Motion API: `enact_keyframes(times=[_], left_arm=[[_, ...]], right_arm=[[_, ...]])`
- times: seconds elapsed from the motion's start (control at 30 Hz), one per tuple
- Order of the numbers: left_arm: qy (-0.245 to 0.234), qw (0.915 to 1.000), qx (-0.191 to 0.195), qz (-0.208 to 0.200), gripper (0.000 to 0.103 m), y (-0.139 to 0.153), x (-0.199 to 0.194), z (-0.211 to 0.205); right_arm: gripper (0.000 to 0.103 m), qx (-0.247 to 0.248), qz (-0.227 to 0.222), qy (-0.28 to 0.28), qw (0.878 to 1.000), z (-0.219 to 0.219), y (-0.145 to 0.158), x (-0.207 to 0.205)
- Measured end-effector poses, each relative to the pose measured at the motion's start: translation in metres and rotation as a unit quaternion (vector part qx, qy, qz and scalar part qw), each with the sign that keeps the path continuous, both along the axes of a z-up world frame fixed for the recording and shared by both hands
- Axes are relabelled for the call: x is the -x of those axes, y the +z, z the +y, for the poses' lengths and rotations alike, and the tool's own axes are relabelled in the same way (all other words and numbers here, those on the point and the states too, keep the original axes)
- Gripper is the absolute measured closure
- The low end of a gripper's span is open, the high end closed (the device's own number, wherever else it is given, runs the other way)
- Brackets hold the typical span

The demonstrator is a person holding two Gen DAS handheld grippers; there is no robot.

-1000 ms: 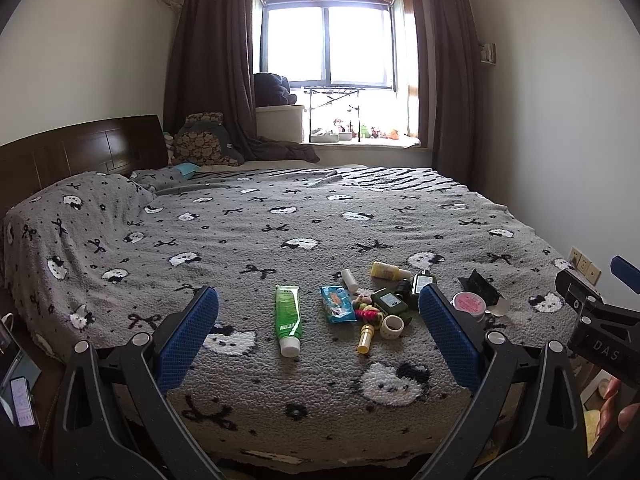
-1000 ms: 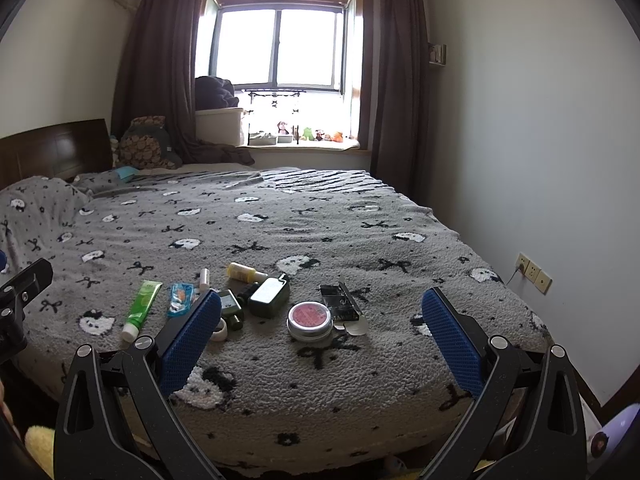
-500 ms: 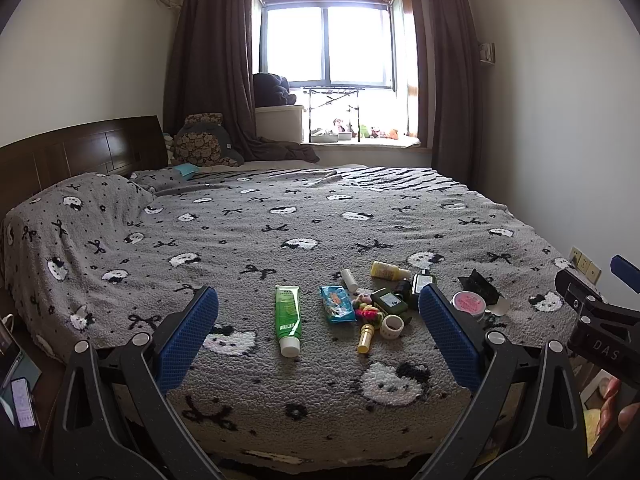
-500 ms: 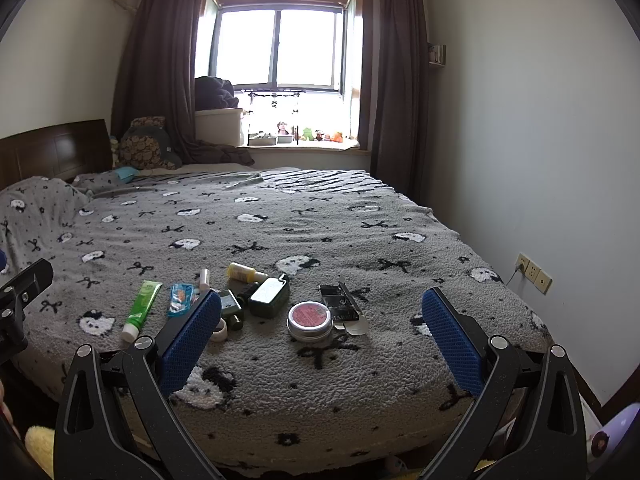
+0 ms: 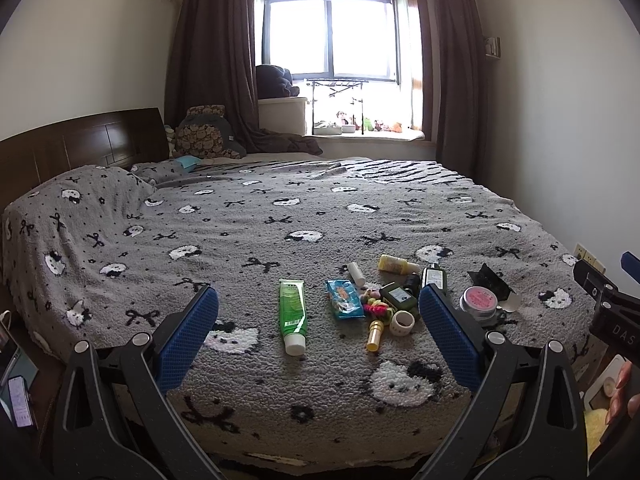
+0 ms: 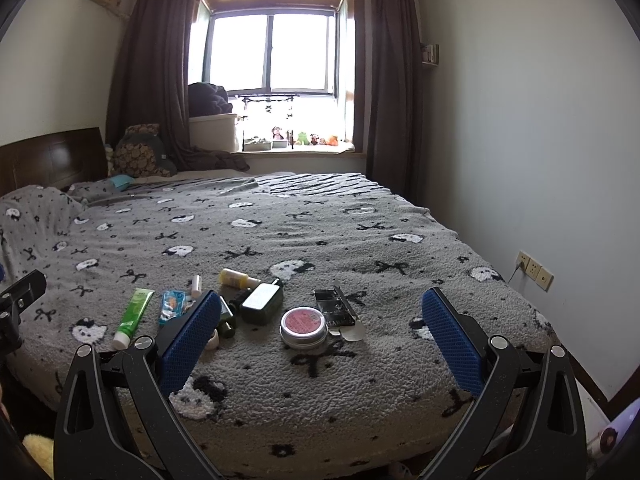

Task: Collect trash
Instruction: 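Grasp the pink-lidded tin with the right tool while the left tool grasps the yellow cylinder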

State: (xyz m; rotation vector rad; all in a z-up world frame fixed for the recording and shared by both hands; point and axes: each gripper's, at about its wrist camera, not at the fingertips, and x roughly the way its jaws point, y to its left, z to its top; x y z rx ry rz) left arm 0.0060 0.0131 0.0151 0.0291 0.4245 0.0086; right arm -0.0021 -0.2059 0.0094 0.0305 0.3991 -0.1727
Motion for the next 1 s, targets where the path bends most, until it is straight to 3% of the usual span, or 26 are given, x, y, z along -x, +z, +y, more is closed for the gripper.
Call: enact_keyframes(times=[0.17,0.43,0.6,0.8,0.87,0.93,1.0], left_arm=[[-0.002,0.9998,0.000,0.018,0.008,-0.023,-0.019,0.005],[-0.020,0.9966,0.004,0.080,0.008,-0.074,-0.054,0.002],[-0.035,0.9925,0.002,0.117,0.016,-0.110,-0.076,-0.006],[-0.077,0.9827,-0.008,0.168,0.024,-0.151,-0.100,-0.030],[-0.090,0.9797,-0.004,0.179,0.028,-0.160,-0.106,-0.037],[-0.100,0.9768,0.005,0.189,0.035,-0.168,-0.115,-0.041],[-0.106,0.9742,0.011,0.199,0.038,-0.174,-0.122,-0.044]], right_arm=[[0.003,0.008,0.012,-0.006,1.000,-0.005,-0.019,-0.015],[0.003,-0.004,0.063,0.006,0.998,-0.012,-0.063,-0.048],[0.003,-0.017,0.085,0.012,0.996,-0.020,-0.093,-0.069],[0.003,-0.021,0.142,0.032,0.989,-0.022,-0.133,-0.102],[0.010,-0.048,0.161,0.051,0.984,-0.025,-0.146,-0.112],[0.025,-0.073,0.177,0.060,0.980,-0.027,-0.157,-0.121],[0.026,-0.079,0.189,0.062,0.977,-0.028,-0.166,-0.128]])
